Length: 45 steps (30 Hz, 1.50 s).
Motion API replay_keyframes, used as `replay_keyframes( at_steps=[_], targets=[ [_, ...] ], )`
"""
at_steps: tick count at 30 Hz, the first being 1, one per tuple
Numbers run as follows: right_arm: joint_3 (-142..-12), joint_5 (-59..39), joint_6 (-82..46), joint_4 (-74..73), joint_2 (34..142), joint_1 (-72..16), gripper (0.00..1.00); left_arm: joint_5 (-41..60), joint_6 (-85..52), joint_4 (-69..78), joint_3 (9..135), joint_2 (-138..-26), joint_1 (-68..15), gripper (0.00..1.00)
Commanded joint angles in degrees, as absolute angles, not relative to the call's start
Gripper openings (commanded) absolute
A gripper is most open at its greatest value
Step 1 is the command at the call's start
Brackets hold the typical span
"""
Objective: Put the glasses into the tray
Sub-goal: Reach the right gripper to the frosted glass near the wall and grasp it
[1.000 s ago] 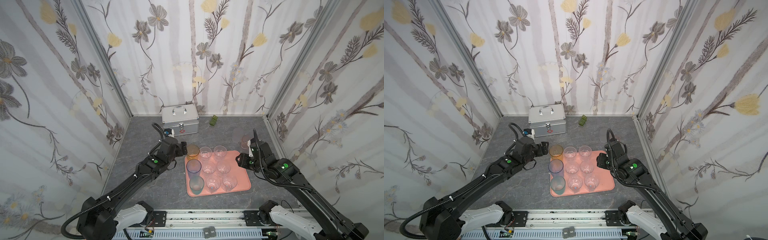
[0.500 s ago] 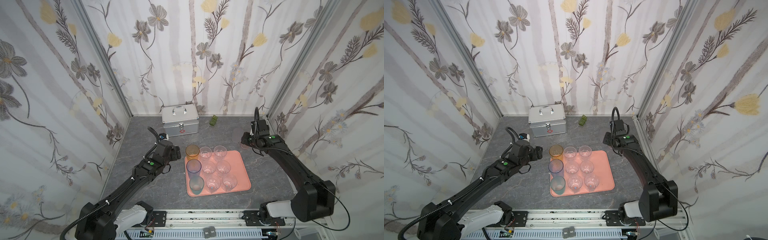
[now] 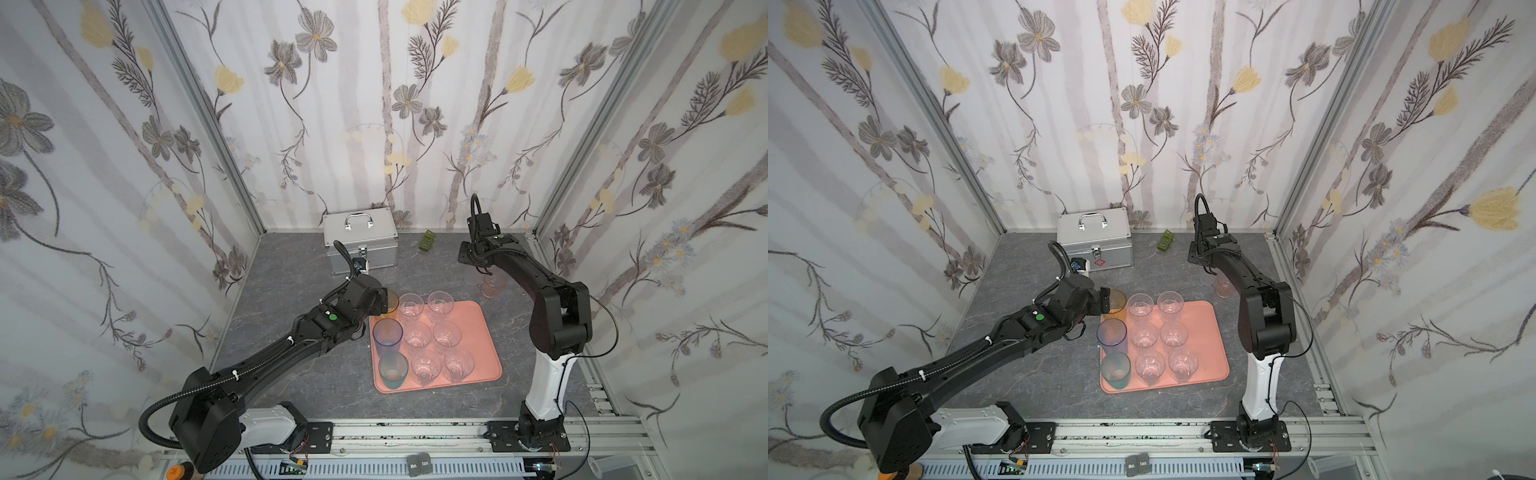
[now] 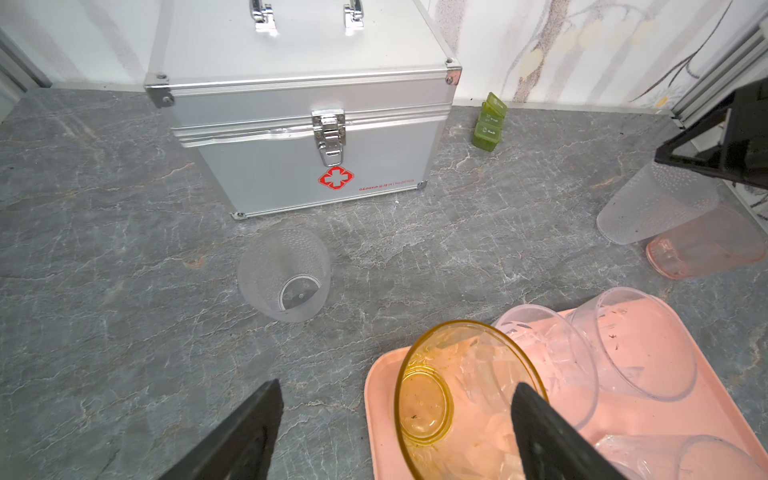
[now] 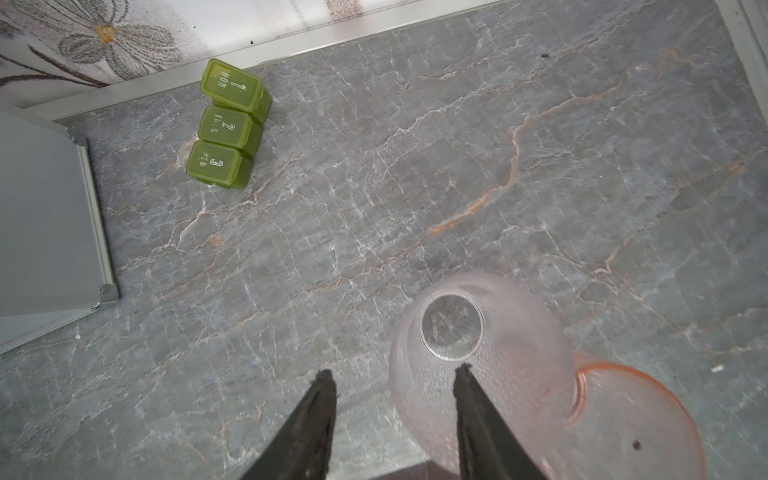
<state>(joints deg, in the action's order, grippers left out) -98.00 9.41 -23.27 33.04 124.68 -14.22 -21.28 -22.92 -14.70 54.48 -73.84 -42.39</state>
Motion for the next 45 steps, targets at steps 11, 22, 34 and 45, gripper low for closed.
replay_keyframes(
  at_steps=[11, 22, 34, 45],
  targets=[
    [-106.57, 12.78, -18.95, 36.53, 135.45, -14.50, 0.17, -18.29, -23.99, -11.06, 55.79, -78.68, -42.98, 0.90],
    [-102.96, 9.97, -18.32, 38.04, 121.88, -18.73, 0.00, -17.44, -24.52, -10.55, 56.42, -80.12, -43.23, 0.90],
    [-74.21, 7.71, -22.04, 38.93, 98.02, -23.03, 0.00, -16.77, -25.13, -9.33, 55.87, -80.35, -44.50, 0.90],
    [-69.08, 7.44, -21.80, 34.17, 103.26, -23.02, 0.00, -16.69, -25.57, -8.79, 56.77, -82.19, -47.38, 0.90]
  ],
)
